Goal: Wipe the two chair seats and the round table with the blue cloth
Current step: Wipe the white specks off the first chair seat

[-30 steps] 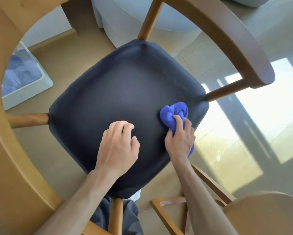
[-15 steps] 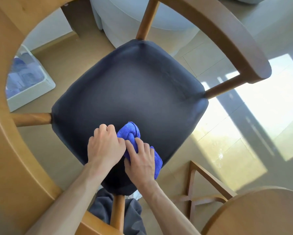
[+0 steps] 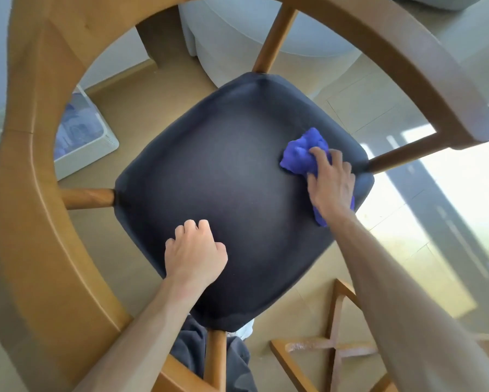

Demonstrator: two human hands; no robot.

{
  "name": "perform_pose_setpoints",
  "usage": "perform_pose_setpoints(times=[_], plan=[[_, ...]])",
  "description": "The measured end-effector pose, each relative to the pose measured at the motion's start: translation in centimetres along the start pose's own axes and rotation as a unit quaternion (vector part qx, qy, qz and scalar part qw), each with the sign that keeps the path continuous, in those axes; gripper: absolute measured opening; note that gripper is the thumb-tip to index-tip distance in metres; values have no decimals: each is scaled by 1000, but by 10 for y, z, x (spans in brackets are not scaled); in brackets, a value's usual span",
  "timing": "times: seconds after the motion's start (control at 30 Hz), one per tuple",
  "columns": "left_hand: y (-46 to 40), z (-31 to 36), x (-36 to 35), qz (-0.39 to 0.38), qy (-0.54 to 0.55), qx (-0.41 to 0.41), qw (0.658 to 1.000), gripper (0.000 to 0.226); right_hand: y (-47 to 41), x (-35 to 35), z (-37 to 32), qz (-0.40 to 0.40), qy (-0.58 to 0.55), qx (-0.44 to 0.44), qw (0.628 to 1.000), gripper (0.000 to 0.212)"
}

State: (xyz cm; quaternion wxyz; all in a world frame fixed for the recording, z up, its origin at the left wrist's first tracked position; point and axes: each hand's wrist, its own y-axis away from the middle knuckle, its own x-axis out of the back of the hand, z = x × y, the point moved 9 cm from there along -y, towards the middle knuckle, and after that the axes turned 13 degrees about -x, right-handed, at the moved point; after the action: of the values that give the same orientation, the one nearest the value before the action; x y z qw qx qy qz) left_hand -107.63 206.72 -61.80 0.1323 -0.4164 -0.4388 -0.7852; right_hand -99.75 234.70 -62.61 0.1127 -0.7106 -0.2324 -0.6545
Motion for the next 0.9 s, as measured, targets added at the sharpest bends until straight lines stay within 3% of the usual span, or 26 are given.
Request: perform_pose_setpoints(times=[0.1, 0.17, 0.37, 0.57, 0.9], plan=[[-1, 2, 2, 16, -10, -4, 1000, 12, -26, 3, 20, -25, -50, -107, 993, 43], [-2, 2, 4, 29, -12, -4, 999, 19, -17, 0, 7, -28, -57, -111, 992, 43], [-2, 1, 6, 58, 1, -12, 998, 37, 59, -22, -50, -5, -64, -41, 997, 45], [3, 2, 21, 118, 6, -19, 993, 33, 119, -30, -80, 7, -62, 37, 997, 49], [37, 6, 61, 168, -45, -75, 982, 37, 205, -43, -94, -80, -79, 124, 986, 53]])
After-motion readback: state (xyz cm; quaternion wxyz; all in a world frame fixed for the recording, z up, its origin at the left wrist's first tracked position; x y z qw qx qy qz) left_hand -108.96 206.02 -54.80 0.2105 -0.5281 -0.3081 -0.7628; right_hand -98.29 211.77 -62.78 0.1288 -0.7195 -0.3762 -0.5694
